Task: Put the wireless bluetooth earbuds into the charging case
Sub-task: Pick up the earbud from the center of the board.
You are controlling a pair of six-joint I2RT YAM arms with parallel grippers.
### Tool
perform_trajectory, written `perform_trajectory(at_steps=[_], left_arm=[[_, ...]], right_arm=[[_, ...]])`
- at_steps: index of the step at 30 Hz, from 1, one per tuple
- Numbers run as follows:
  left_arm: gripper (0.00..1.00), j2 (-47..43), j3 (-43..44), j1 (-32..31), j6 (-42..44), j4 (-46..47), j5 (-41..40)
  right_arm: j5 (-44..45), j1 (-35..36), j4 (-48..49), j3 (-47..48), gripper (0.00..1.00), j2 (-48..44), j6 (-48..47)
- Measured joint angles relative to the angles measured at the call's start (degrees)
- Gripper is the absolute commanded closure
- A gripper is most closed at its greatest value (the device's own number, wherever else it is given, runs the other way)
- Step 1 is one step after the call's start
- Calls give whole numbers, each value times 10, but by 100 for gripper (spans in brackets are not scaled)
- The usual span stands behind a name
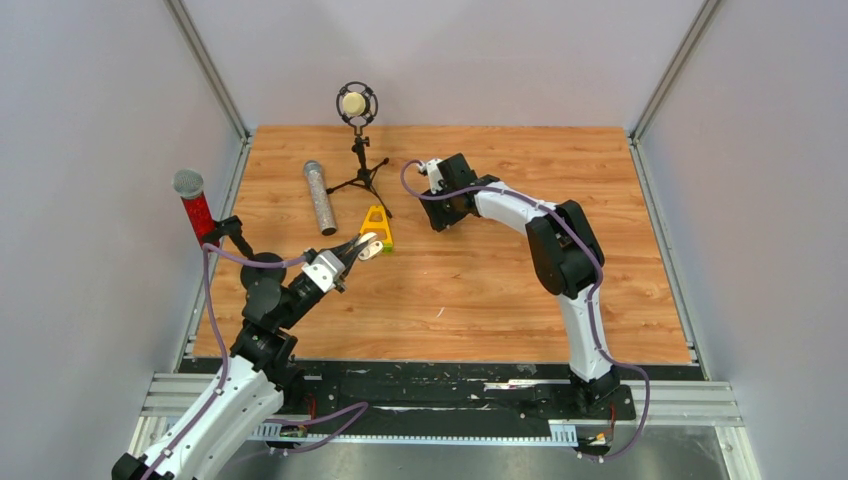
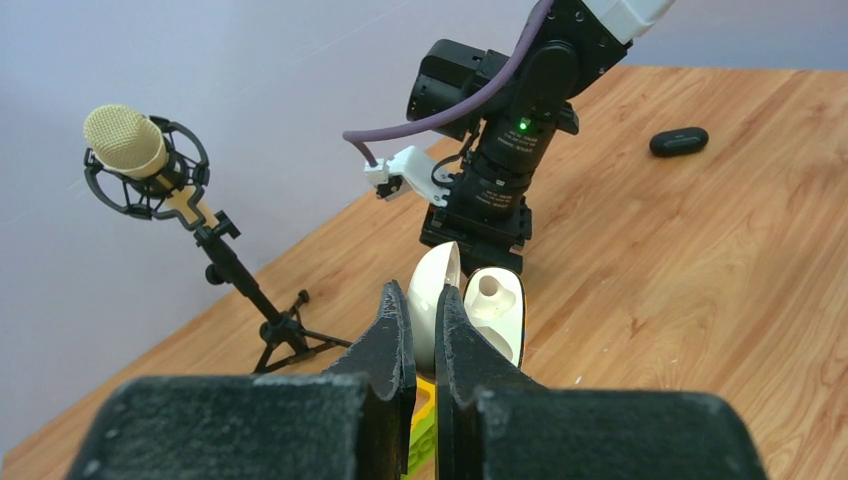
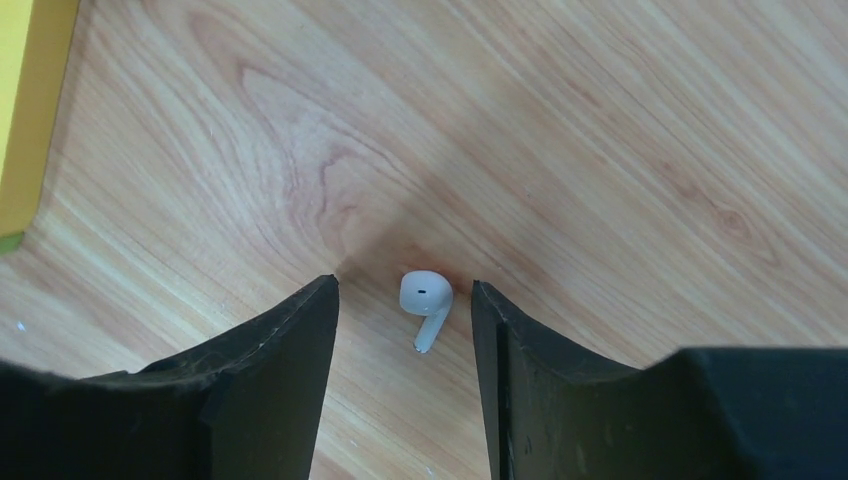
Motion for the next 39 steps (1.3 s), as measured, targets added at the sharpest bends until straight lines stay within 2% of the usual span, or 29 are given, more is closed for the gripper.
perform_trajectory(at_steps=[10, 20, 22, 30, 39], left_arm=[[100, 0, 0, 2, 0, 0, 1], [100, 1, 0, 3, -1, 0, 2], [100, 2, 0, 3, -1, 0, 2], [100, 2, 0, 3, -1, 0, 2], [100, 2, 0, 3, -2, 0, 2]], right_arm=[[-32, -8, -38, 9, 53, 0, -103], [-54, -16, -56, 35, 55, 16, -120], [-57, -16, -56, 44, 59, 22, -121], [-61, -16, -56, 53, 63, 29, -127], [-62, -16, -56, 53, 82, 29, -132]])
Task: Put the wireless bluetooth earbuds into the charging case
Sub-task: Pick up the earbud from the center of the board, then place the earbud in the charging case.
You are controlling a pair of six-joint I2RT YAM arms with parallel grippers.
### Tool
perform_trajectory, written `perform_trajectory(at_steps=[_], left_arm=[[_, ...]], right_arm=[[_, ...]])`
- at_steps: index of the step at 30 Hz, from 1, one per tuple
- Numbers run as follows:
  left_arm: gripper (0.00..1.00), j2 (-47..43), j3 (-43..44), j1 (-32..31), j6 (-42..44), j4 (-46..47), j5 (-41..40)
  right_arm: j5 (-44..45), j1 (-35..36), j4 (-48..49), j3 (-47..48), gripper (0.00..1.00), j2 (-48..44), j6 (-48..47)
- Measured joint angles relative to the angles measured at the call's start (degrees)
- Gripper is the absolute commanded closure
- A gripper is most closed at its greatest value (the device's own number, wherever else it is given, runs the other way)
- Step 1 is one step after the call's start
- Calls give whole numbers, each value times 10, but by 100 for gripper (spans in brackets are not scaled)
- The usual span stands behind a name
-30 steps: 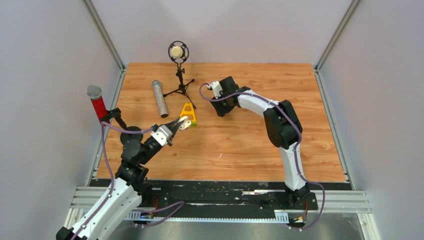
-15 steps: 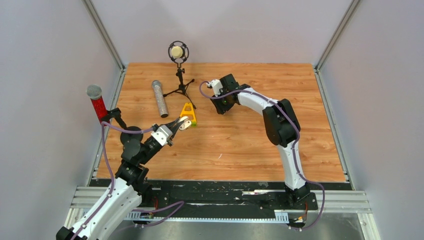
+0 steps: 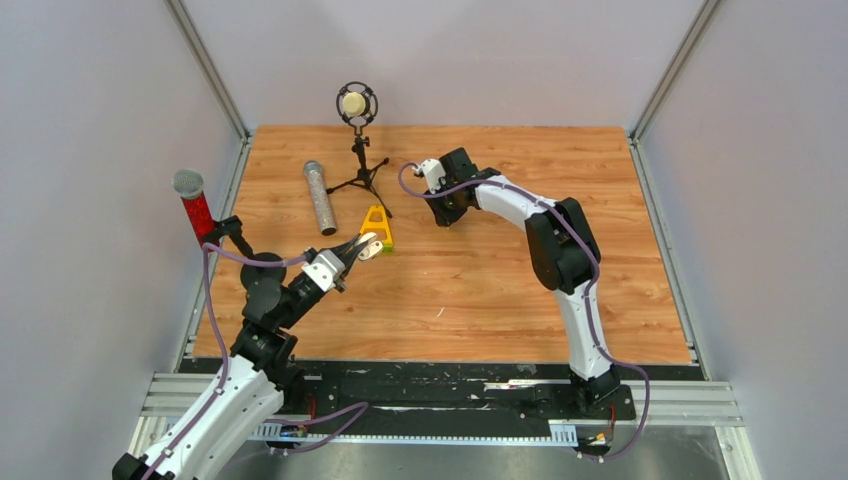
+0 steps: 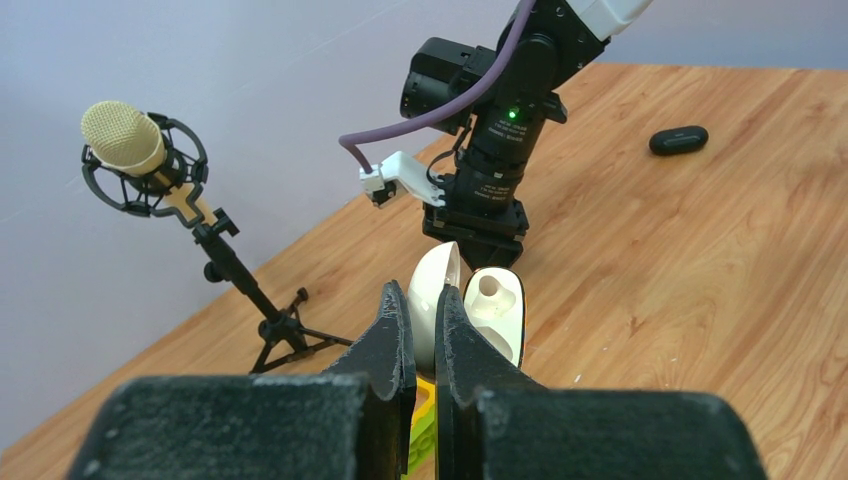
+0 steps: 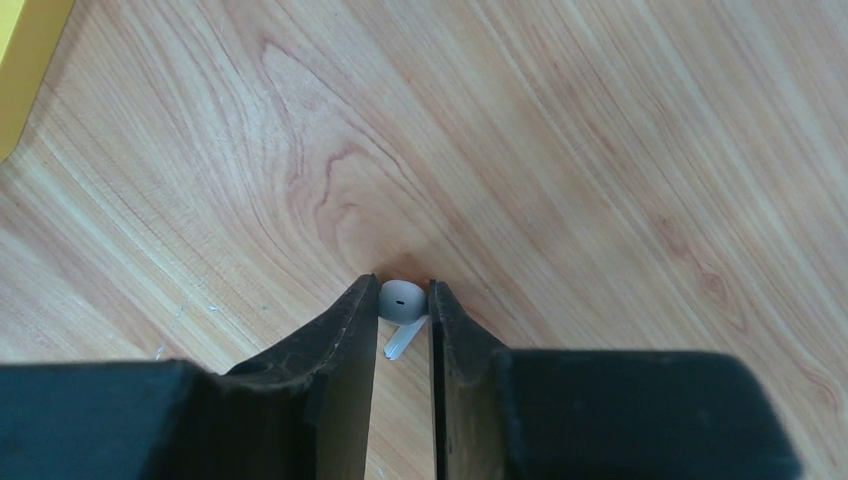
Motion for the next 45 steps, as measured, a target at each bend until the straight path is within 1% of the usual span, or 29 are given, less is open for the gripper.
perform_trajectory(at_steps=[5, 8, 12, 14, 16, 21, 26, 29, 32, 35, 41, 45], left_arm=[[100, 0, 0, 0, 0, 0, 0], [100, 0, 0, 0, 0, 0, 2], [100, 1, 0, 0, 0, 0, 3], [100, 1, 0, 0, 0, 0, 4], [100, 2, 0, 0, 0, 0, 4], [100, 2, 0, 0, -2, 0, 8], [100, 6, 0, 0, -10, 0, 8], [100, 6, 0, 0, -14, -2, 8], [100, 6, 0, 0, -24, -3, 8], [100, 6, 0, 0, -39, -6, 4], [100, 0, 13, 0, -75, -20, -9], [100, -3, 27, 0, -94, -22, -11]], right_arm=[[-2, 0, 0, 0, 87, 0, 5], [-2, 0, 0, 0, 94, -1, 12], [8, 2, -5, -1, 95, -11, 27], [23, 6, -2, -8, 97, -31, 35], [47, 14, 13, -28, 99, -67, 44], [114, 59, 74, -83, 99, -188, 60], [184, 151, 168, -127, 100, -316, 62], [203, 205, 235, -167, 100, -378, 61], [196, 249, 305, -219, 100, -426, 58], [162, 270, 348, -257, 100, -454, 57], [85, 275, 398, -321, 100, -498, 60], [53, 276, 419, -340, 100, -507, 60]])
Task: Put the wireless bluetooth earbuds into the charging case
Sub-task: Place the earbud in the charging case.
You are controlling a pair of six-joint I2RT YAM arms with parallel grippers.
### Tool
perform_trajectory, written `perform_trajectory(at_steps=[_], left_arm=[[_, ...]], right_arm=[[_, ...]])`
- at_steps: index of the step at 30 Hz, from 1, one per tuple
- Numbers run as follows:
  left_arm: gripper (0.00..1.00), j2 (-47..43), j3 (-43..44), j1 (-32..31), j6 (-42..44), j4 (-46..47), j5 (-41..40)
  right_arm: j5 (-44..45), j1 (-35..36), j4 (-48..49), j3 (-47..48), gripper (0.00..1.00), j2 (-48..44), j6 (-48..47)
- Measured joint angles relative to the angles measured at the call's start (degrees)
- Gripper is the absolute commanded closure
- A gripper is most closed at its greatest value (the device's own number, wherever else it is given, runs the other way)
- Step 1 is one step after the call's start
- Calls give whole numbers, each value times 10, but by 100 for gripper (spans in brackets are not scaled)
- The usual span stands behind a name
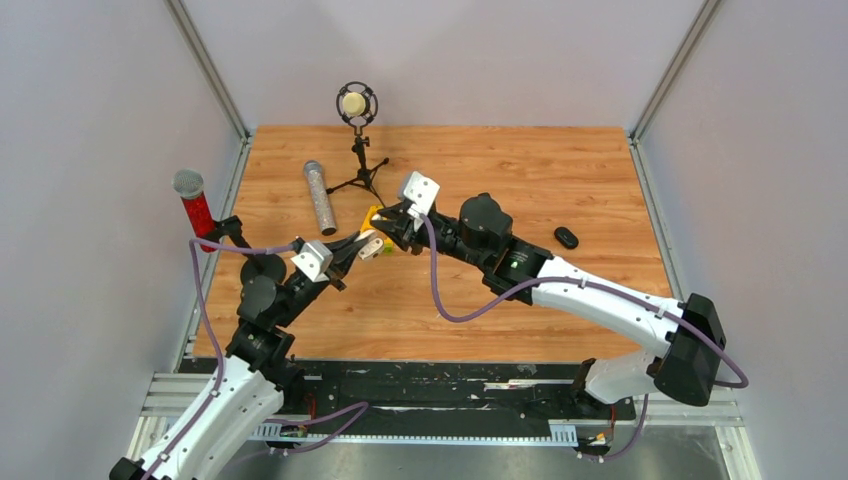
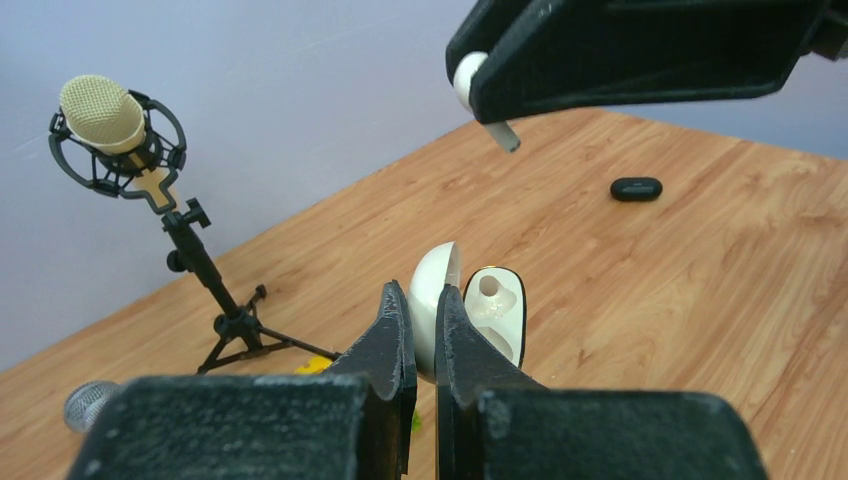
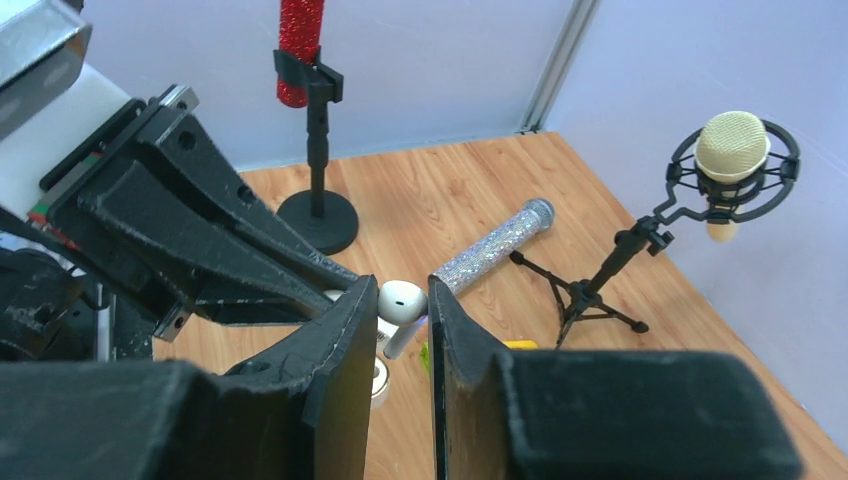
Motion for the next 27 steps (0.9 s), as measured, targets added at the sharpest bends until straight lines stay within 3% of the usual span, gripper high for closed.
perform_trajectory(at_steps=[12, 27], left_arm=[[100, -3, 3, 0, -17, 0, 4], [100, -8, 3, 0, -42, 5, -8]], right_arm=[[-47, 6, 103, -70, 100, 12, -5], [-46, 6, 136, -88, 100, 31, -18]])
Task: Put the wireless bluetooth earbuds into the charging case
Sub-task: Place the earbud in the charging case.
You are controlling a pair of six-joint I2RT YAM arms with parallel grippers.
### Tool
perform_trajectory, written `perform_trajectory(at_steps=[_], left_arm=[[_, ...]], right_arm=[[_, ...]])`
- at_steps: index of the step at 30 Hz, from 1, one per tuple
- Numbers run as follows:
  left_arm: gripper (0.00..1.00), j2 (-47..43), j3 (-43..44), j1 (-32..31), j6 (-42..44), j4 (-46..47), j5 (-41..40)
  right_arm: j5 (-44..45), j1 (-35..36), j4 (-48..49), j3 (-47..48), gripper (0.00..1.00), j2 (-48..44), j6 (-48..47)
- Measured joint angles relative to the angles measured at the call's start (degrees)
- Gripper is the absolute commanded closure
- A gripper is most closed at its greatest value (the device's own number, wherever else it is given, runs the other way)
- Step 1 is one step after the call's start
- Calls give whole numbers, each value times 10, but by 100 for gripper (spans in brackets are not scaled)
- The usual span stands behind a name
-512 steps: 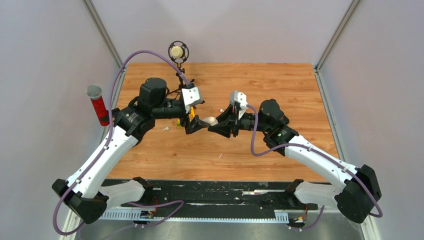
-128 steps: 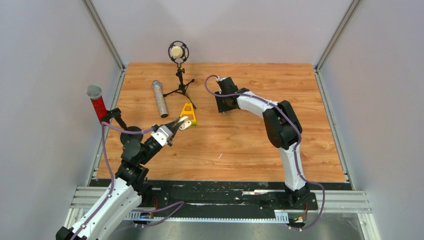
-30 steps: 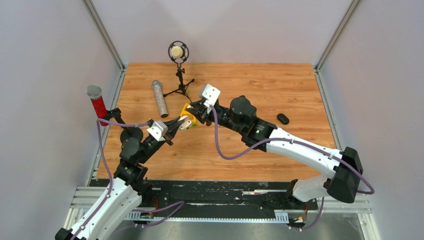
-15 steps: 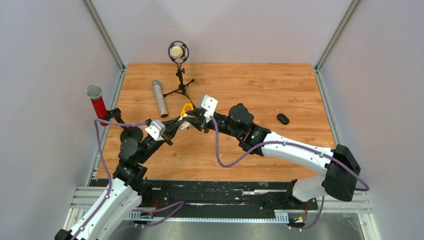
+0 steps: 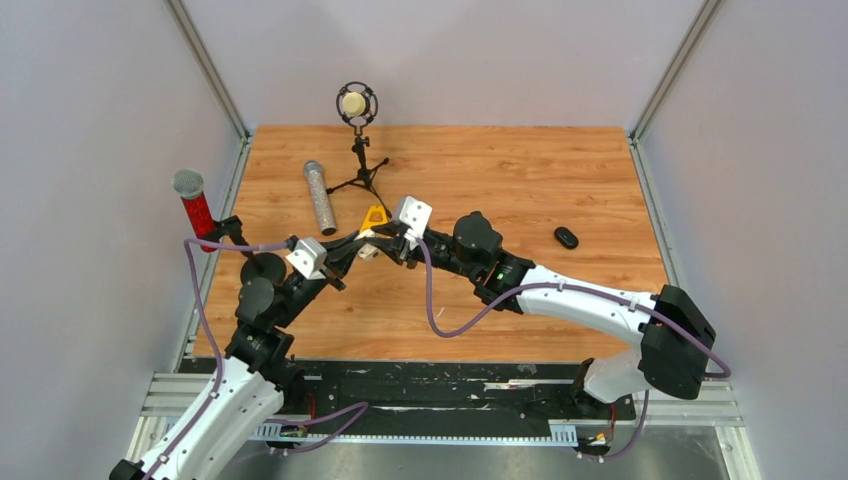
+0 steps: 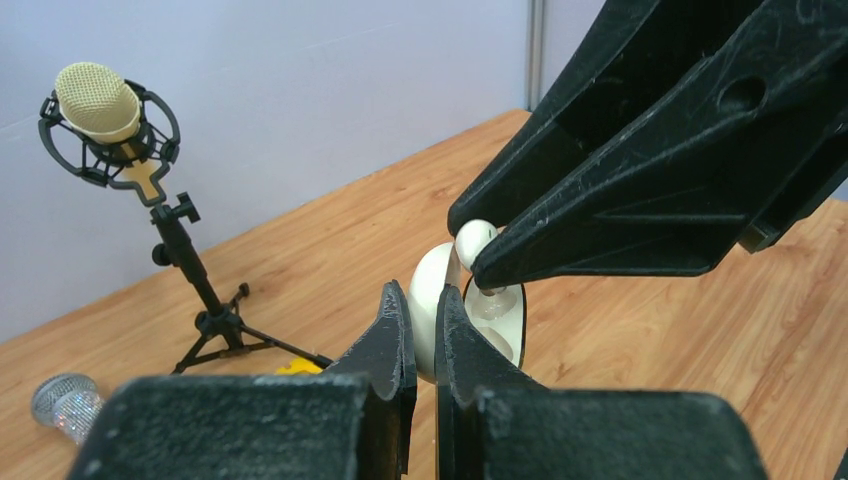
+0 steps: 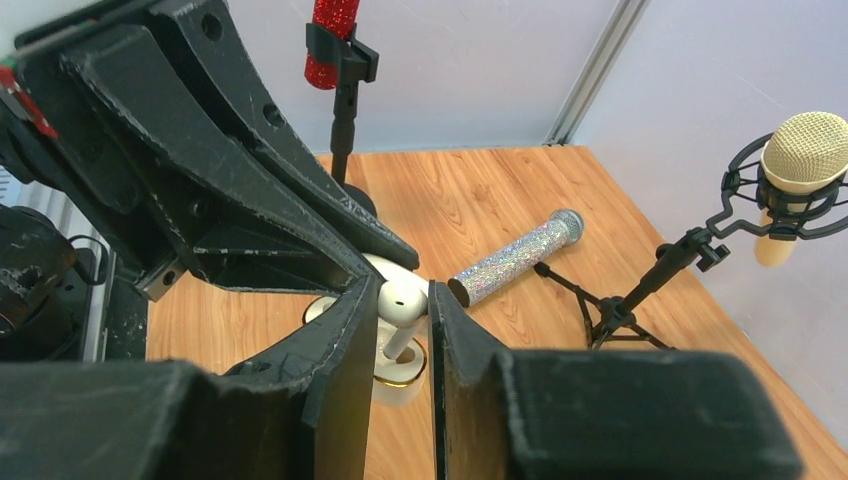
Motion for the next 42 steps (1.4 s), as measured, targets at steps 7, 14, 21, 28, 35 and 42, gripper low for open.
perform_trajectory(at_steps=[7, 14, 21, 28, 35, 42], left_arm=[[100, 0, 1, 0, -13, 1, 0], [100, 0, 1, 0, -21, 1, -2], [100, 1, 4, 1, -31, -2, -9], [100, 3, 7, 2, -39, -1, -10], [100, 3, 9, 2, -46, 0, -13], [100, 5, 9, 3, -60, -2, -15]], right_arm=[[7, 0, 24, -15, 100, 2, -12], [16, 0, 58, -23, 100, 6, -33], [15, 0, 72, -34, 100, 6, -45], [5, 0, 72, -34, 100, 6, -42], [0, 0, 76, -36, 100, 6, -40], [8, 0, 93, -45, 100, 6, -50]])
